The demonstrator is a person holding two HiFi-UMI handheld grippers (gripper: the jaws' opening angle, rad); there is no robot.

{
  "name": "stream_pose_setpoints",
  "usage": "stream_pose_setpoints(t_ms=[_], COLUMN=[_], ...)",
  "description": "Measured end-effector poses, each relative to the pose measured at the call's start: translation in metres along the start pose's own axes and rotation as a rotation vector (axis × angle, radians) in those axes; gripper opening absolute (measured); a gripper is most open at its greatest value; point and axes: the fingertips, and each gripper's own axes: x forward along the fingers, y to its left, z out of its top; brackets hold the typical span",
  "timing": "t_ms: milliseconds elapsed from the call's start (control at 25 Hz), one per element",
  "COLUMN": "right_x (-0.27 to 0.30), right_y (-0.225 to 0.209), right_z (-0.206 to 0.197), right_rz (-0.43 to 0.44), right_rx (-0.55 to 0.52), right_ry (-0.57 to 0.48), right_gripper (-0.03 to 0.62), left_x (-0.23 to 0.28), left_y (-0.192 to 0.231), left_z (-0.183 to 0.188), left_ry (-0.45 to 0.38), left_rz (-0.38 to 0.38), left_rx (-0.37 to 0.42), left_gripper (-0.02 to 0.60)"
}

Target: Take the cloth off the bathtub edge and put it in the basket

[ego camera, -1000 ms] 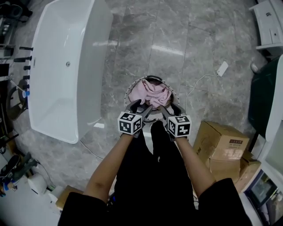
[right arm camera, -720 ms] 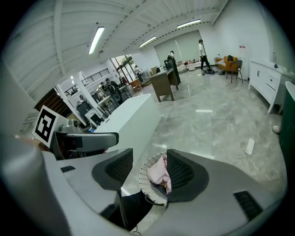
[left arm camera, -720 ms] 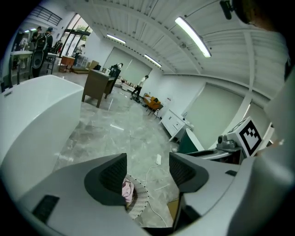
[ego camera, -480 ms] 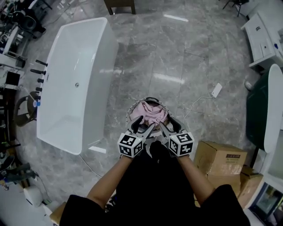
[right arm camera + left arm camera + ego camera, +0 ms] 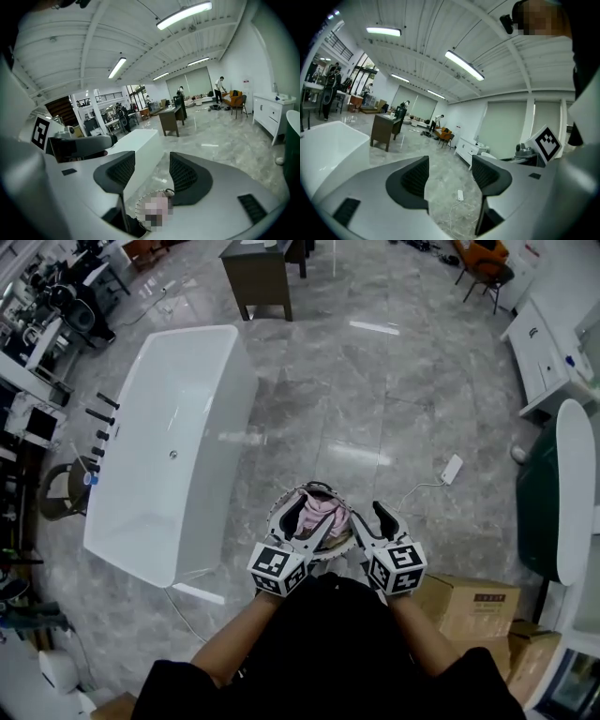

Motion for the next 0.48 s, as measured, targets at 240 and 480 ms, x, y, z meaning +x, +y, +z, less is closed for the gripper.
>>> stream_pose_setpoints(t_ms=[240, 480], right_x=[-0.033, -0.054], right_y=[0.014, 0.014], right_z=[0.028, 0.050], right_rz=[0.008, -0.007], right_rx=[-0.027, -0.045], right_ry=[-0.082, -0.155], right_gripper=[0.225, 0.192], left_x=[-0.007, -0.008], left_y=[-0.022, -0.038], left_z=[0.018, 0.035], left_ry=[-0.027, -0.024], left_rz=[-0.014, -0.046], left_rx=[0.058, 0.028], left_gripper=[0.282, 0.149])
